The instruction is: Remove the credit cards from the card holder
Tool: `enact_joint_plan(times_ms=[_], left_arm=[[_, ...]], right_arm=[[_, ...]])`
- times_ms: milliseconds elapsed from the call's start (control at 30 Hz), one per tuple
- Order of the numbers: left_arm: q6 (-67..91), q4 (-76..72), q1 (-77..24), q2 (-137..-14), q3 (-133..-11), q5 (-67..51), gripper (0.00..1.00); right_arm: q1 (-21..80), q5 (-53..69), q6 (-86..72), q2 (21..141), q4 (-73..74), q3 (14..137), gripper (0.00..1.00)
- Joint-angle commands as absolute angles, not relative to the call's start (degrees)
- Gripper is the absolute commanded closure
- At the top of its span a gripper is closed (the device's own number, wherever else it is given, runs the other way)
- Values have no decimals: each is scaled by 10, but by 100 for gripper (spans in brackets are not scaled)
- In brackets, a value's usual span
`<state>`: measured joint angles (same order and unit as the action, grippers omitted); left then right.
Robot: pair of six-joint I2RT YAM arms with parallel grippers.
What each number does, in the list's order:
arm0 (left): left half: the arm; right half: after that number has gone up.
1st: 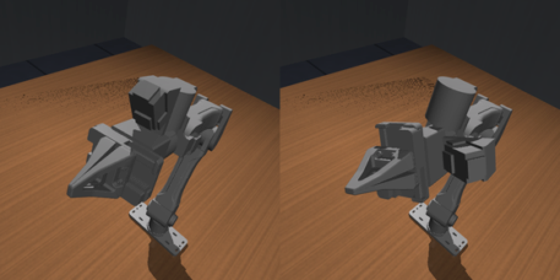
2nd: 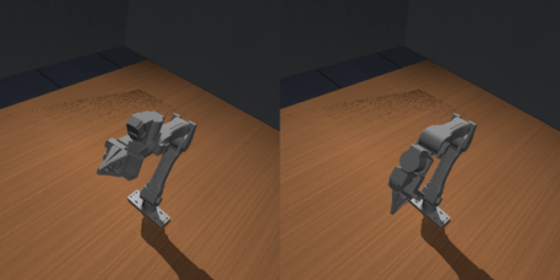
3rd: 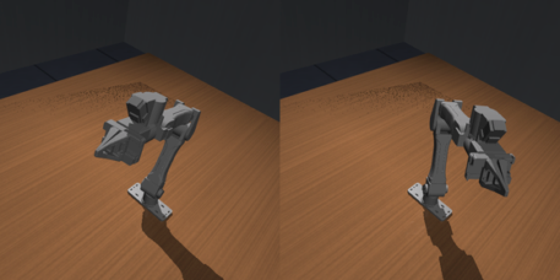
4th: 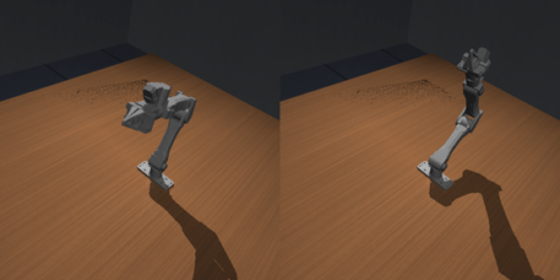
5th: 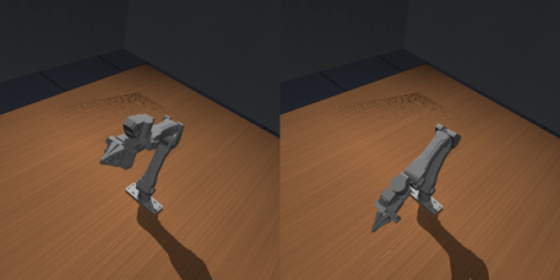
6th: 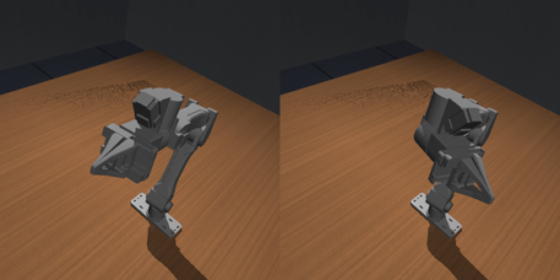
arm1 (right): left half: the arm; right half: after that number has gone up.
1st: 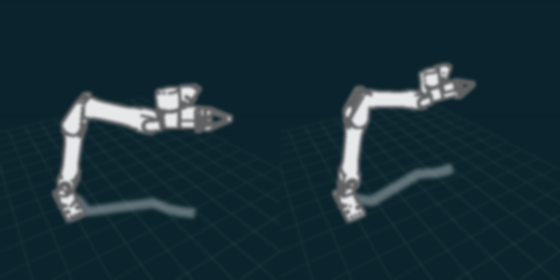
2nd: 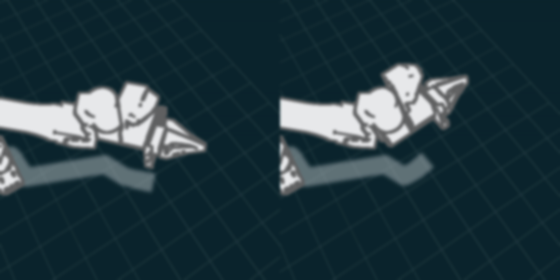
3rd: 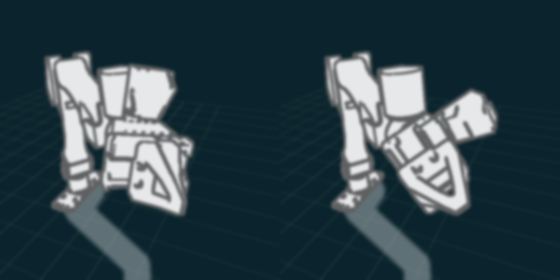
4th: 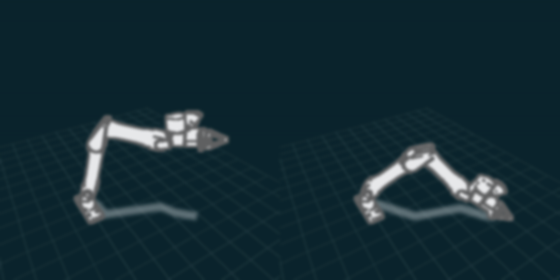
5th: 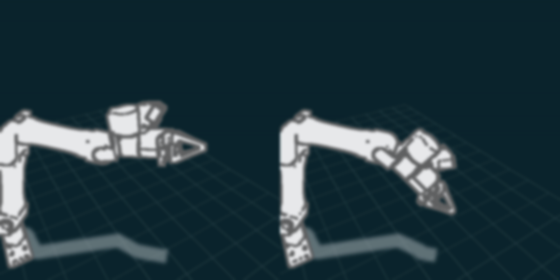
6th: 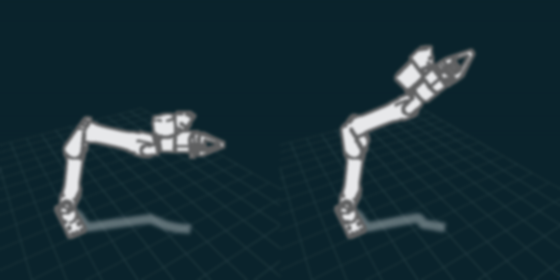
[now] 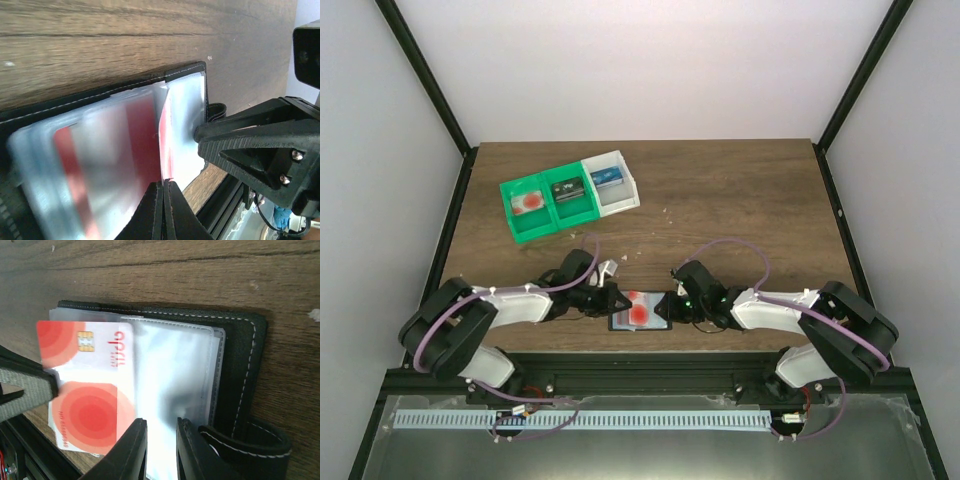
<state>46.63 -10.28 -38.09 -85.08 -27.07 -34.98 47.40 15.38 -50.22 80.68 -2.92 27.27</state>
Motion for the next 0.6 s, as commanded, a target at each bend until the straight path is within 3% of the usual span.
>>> enact_joint_plan(times_ms=[0,333,567], left_arm=[[457,-70,-354,-802,-249,-339,100],[486,-56,-333,-714,-223,-330,100],[508,-39,-331,-644,-220,-303,100]], right_arm=[[476,147,-506,805,0,258,81],[476,159,-518,771,-3,265,80],[476,188,-528,718,-26,283,73]])
